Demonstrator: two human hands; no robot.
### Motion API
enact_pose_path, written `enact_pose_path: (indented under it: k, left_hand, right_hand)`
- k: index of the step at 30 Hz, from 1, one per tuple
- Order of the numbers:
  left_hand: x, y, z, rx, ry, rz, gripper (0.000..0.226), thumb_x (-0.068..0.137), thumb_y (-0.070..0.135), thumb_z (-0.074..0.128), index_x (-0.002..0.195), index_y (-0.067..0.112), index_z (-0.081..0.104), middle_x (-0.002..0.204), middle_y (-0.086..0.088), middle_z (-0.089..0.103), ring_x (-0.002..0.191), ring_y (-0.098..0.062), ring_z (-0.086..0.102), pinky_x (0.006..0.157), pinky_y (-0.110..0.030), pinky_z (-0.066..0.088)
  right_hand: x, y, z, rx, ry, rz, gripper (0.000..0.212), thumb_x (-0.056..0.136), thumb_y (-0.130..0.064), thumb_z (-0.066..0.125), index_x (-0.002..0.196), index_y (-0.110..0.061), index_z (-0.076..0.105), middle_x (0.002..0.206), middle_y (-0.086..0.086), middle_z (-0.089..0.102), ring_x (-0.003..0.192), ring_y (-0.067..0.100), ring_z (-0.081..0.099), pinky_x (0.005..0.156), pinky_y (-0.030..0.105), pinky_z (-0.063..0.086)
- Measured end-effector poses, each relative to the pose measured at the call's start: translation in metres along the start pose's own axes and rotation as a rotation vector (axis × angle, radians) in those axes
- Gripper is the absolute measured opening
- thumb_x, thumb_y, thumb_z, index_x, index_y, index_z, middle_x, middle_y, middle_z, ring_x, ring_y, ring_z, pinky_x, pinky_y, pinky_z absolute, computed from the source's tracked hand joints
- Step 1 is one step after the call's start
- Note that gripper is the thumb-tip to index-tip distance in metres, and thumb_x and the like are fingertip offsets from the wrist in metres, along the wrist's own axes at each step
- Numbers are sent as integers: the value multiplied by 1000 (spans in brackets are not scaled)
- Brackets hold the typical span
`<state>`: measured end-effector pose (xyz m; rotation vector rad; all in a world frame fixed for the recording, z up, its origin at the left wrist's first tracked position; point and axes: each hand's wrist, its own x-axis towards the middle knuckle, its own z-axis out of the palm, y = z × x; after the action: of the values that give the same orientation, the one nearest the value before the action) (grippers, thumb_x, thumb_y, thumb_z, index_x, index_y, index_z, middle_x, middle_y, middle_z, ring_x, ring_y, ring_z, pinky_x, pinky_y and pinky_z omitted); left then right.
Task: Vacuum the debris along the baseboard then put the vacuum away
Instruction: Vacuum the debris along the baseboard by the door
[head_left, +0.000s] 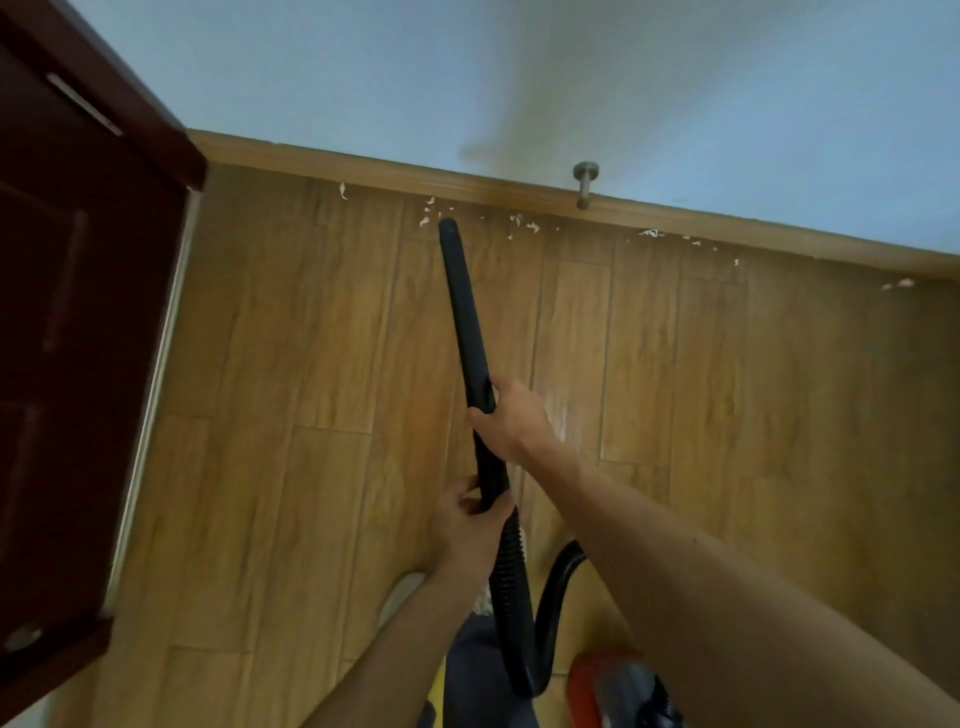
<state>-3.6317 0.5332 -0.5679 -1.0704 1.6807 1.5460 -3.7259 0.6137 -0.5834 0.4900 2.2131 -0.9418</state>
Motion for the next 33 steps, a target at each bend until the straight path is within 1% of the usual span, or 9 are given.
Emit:
enact_pose_path:
  k: [7,9,13,17,19,21,24,28,33]
  left_hand:
    - [19,31,6,-92,16,11,14,86,0,69,97,7,65,70,-6,64,55,-12,60,46,-11,46]
    - [29,38,4,-117,45,21,12,86,1,69,94,9,67,68,-8,66,56,-16,59,48,-14,47]
    - [52,52,-5,-121,100,20,15,83,10,74,80,23,69,67,-4,72,59,-16,65,56,-23,51]
    - [86,65,-17,-124,128,-21,11,83,14,74,81,24,70,70,-1,73,60,-13,67,55,-22,53]
    - [104,69,-24,-100,133,-51,4,83,23,75,85,23,72,70,2,73,64,-14,69,64,-32,57]
    - [121,75,-31,-78,131,-79,6,82,32,74,84,26,72,70,4,74,68,-17,71,73,-40,59]
    - [145,87,-40,-71,146,-101,9,83,31,74,76,26,71,70,2,73,70,-21,70,74,-42,59]
    - [172,97,-54,-49,146,-125,14,85,31,72,76,20,71,72,-3,71,72,-24,69,70,-37,56]
    - [187,105,-70,-60,119,-142,19,85,33,72,73,17,72,72,-9,72,71,-29,70,72,-44,58]
  right_hand:
    - [35,-22,-11,-93,-52,-47,41,94,-28,57,132,-14,50,113,6,63,97,25,64,81,37,56]
    - [45,-33,-11,-100,-61,-63,41,95,-28,57,132,-14,50,112,7,64,97,25,64,81,38,56]
    - [69,-56,-5,-133,-73,-96,43,93,-28,58,133,-14,49,112,7,64,98,26,64,83,39,55]
    - [99,-75,9,-149,-100,-113,43,92,-28,60,132,-14,50,113,8,65,97,26,64,84,43,56]
    - [113,-82,16,-145,-95,-109,46,92,-28,60,134,-13,48,113,9,64,97,27,65,84,45,56]
    - [128,-90,25,-122,-91,-92,49,92,-28,60,135,-13,46,114,10,64,97,28,64,84,46,56]
    - [150,-102,39,-94,-84,-70,56,89,-30,62,140,-16,43,118,10,63,100,27,64,84,48,56]
    - [173,-118,50,-73,-84,-58,61,90,-27,63,145,-19,39,116,8,65,98,25,65,83,43,57]
    - [190,-128,58,-118,-106,-71,62,91,-25,63,146,-15,38,112,10,67,99,25,67,84,38,56]
